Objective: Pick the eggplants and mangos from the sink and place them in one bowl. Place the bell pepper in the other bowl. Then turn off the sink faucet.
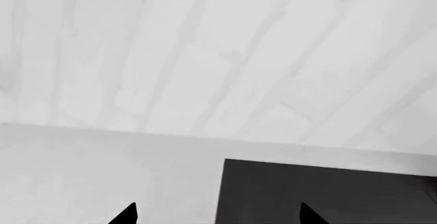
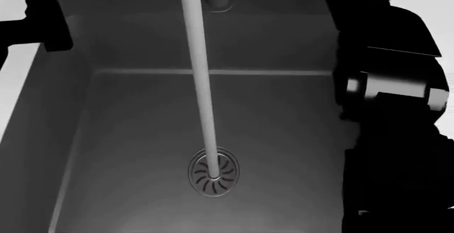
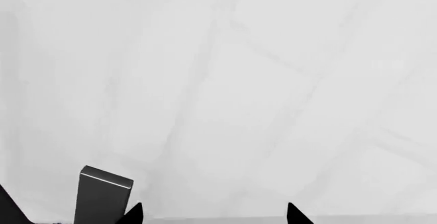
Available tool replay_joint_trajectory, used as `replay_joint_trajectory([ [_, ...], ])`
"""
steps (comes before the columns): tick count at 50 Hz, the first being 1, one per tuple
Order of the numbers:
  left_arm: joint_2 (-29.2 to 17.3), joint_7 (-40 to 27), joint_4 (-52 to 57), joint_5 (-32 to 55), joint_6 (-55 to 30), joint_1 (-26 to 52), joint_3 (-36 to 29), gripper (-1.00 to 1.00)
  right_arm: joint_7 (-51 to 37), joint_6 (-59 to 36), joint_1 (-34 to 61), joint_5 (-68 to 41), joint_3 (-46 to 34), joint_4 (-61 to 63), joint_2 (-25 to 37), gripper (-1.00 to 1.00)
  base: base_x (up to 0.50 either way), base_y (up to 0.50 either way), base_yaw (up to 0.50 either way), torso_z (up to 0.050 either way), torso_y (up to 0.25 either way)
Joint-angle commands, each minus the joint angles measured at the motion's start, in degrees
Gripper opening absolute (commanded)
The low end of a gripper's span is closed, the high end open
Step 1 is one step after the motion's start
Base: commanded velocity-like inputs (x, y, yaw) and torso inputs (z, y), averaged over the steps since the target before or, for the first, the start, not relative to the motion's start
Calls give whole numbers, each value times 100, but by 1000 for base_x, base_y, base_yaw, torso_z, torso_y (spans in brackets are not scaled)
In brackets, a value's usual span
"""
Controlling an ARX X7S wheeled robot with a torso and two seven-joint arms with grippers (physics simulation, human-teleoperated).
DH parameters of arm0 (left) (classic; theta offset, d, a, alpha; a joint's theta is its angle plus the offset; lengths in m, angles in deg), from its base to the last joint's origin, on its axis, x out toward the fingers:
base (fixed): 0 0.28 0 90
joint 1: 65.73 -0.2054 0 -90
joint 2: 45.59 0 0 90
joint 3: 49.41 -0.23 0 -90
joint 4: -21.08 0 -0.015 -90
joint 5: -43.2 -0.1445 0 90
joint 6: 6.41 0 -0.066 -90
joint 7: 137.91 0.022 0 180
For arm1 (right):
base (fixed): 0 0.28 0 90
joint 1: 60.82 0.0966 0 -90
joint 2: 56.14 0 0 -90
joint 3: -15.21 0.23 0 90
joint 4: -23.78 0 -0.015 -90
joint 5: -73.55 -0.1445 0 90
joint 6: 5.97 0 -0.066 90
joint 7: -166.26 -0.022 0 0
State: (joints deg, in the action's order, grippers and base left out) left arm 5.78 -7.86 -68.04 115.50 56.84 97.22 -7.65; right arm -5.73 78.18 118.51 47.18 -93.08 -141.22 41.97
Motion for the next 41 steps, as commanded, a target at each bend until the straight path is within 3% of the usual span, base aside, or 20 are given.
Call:
replay_joint_trajectory([
  [1,20,119,-64,117,40,-47,140,100,377,-124,161,981,1089,2,-288,100,0,0,0,0,0],
  [17,52,183,-224,-8,139,-143,115,100,818,-269,156,2277,2455,2,-567,100,0,0,0,0,0],
  [41,48,86,-88,119,15,32,196,100,288,-393,450,2698,2578,5,-255,100,0,0,0,0,0],
])
